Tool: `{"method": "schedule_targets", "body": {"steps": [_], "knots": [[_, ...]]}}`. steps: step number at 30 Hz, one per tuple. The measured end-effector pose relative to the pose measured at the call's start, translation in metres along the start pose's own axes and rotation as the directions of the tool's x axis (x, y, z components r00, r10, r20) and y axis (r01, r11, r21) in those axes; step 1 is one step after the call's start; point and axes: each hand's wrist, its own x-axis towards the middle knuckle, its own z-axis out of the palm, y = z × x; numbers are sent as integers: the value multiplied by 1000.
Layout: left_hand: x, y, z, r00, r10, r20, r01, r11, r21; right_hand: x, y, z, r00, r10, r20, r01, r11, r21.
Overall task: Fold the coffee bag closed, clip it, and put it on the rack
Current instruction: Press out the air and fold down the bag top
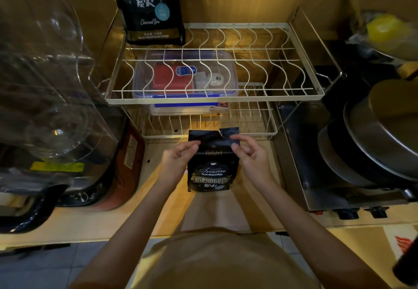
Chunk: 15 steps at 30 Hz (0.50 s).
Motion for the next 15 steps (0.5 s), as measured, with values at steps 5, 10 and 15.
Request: {"method": "schedule_targets", "body": {"steps": [5,10,15], "knots": [[0,-12,-10,998,17,58,-29,979,201,3,6,-9,994,91,66,-82,990,-117],[1,-13,-12,999,25,36,-33,971,239,1,14,-14,991,90,104,-52,945,-324],[5,-10,-7,999,-41,20,38,989,142,9,19,-15,995,42,90,-9,941,-338]]}}
